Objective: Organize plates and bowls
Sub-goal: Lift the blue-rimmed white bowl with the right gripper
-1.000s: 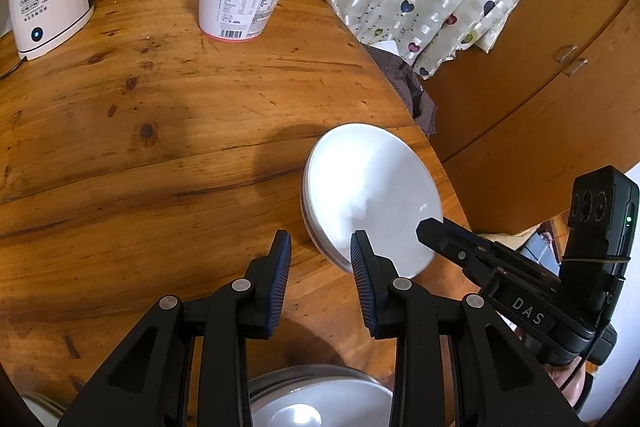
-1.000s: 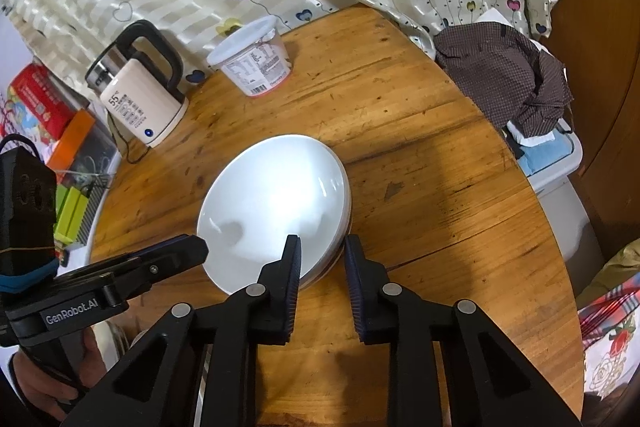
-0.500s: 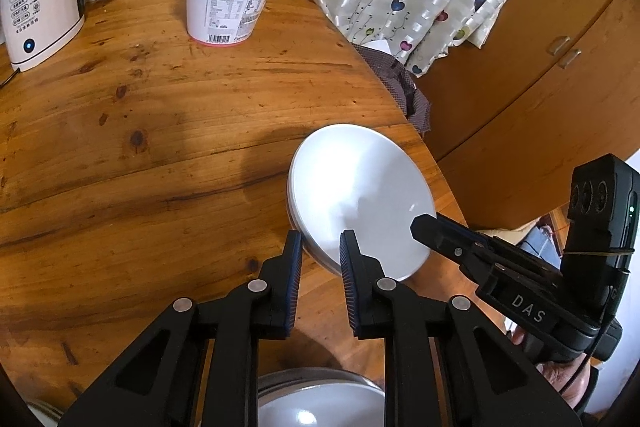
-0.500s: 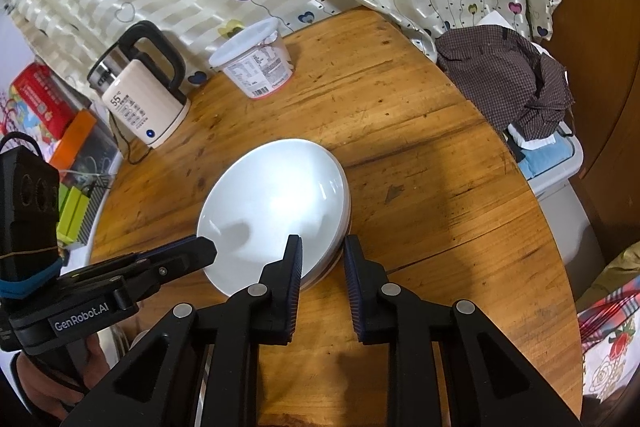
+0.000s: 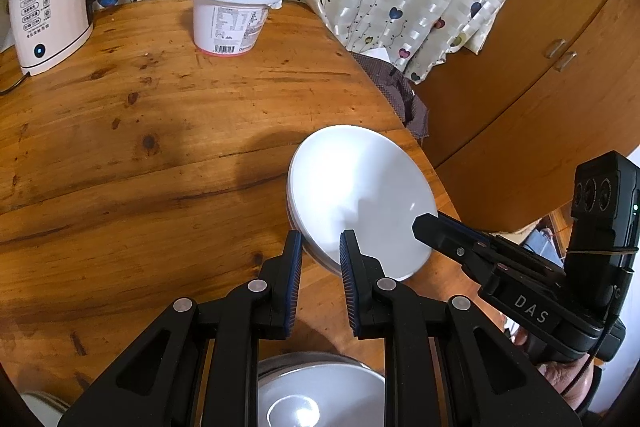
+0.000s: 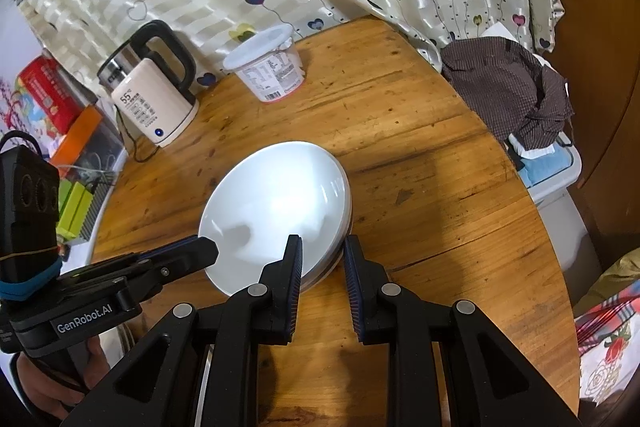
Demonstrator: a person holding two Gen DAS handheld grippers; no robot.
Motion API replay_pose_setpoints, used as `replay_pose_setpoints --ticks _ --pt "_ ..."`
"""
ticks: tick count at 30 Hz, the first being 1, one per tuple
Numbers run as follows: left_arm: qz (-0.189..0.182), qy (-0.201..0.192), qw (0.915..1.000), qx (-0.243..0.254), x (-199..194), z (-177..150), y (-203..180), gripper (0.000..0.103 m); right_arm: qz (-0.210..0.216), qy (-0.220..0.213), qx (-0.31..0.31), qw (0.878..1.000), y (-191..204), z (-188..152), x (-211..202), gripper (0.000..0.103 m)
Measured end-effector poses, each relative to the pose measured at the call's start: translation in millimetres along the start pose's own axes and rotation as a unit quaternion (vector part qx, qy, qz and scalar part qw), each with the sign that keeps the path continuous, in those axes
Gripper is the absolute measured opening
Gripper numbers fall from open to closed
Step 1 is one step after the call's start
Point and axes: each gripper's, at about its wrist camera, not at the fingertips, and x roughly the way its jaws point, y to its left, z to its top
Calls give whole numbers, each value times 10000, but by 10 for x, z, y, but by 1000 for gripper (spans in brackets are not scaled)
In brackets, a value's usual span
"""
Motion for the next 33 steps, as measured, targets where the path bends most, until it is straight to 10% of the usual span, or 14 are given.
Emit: replay_pose_setpoints --ticks 33 --pt "62 -403 9991 -76 -545 -208 55 20 159 -218 -348 9990 419 -126 -370 21"
